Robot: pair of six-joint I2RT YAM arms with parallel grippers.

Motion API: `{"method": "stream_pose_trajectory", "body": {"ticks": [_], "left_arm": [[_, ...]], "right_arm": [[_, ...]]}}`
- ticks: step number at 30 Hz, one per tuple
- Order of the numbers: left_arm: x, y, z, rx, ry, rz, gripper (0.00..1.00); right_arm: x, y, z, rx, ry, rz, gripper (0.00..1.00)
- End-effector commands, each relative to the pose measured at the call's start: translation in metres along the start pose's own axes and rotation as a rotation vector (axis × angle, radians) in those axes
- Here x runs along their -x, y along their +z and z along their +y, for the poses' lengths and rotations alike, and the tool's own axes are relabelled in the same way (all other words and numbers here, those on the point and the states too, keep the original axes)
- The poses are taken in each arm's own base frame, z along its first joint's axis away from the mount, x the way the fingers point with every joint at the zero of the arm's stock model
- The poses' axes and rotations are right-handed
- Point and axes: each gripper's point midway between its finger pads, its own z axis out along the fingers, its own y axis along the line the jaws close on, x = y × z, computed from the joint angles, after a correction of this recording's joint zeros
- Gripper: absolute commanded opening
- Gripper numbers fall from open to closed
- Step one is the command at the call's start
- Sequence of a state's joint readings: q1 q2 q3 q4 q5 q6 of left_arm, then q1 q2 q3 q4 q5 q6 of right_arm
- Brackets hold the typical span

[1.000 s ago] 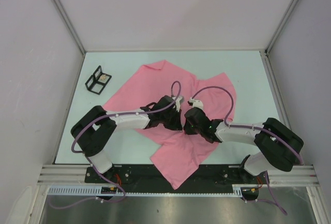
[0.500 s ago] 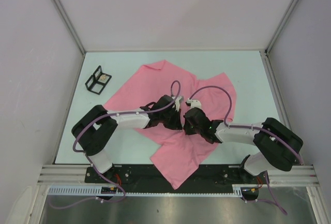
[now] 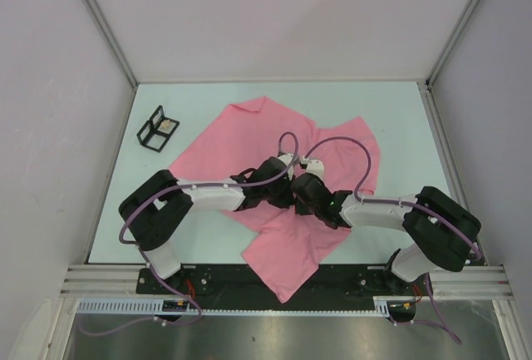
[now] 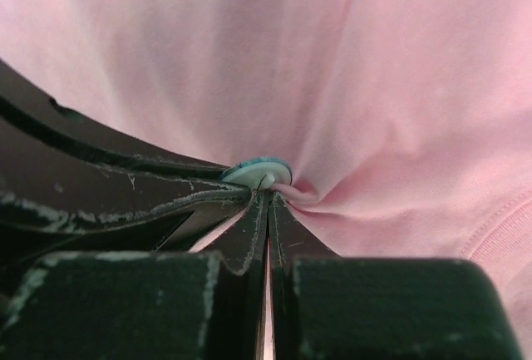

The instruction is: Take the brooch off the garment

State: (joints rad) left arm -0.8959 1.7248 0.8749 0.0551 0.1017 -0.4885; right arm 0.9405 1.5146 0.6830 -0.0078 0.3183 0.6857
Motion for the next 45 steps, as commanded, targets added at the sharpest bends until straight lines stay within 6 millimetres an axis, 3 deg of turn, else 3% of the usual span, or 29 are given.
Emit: {"method": "stream_pose_trajectory", "body": {"ticks": [1, 3, 7, 11, 14, 19, 23, 26, 28, 29, 32, 39, 45], "left_arm": [[-0.075, 0.007, -0.049, -0.169, 0.079, 0.177, 0.00], [-0.068, 0.001, -0.053, -0.174, 0.082, 0.140, 0.00], [-0.074, -0.006, -0.050, -0.165, 0.108, 0.111, 0.00], [-0.073, -0.009, -0.047, -0.170, 0.138, 0.079, 0.00], [-0.074, -0.013, -0.050, -0.191, 0.185, 0.056, 0.00], [-0.080, -0.017, -0.062, -0.244, 0.281, 0.052, 0.00], [-0.090, -0.019, -0.071, -0.317, 0.300, 0.079, 0.00], [-0.090, -0.022, -0.071, -0.323, 0.297, 0.074, 0.00], [-0.088, -0.022, -0.064, -0.283, 0.284, 0.059, 0.00], [-0.084, -0.025, -0.061, -0.260, 0.271, 0.045, 0.00], [-0.077, -0.025, -0.048, -0.176, 0.241, 0.015, 0.00], [-0.063, -0.027, -0.036, -0.079, 0.200, -0.036, 0.00], [-0.042, -0.034, -0.029, -0.020, 0.209, -0.104, 0.00]], "right_arm": [[0.088, -0.028, 0.117, 0.379, 0.211, -0.259, 0.00], [0.094, -0.025, 0.110, 0.353, 0.253, -0.274, 0.00], [0.103, -0.022, 0.104, 0.344, 0.312, -0.284, 0.00], [0.103, -0.020, 0.110, 0.379, 0.321, -0.268, 0.00], [0.106, -0.025, 0.114, 0.429, 0.267, -0.260, 0.00], [0.114, -0.047, 0.137, 0.590, 0.112, -0.282, 0.00], [0.104, -0.064, 0.160, 0.711, -0.042, -0.292, 0.00], [0.103, -0.065, 0.161, 0.679, -0.103, -0.337, 0.00], [0.105, -0.064, 0.151, 0.596, -0.074, -0.352, 0.00], [0.112, -0.057, 0.135, 0.480, -0.031, -0.388, 0.00], [0.098, -0.055, 0.102, 0.308, 0.016, -0.353, 0.00], [0.082, -0.069, 0.059, 0.184, 0.142, -0.317, 0.00], [0.061, -0.069, 0.032, 0.109, 0.170, -0.248, 0.09]]}}
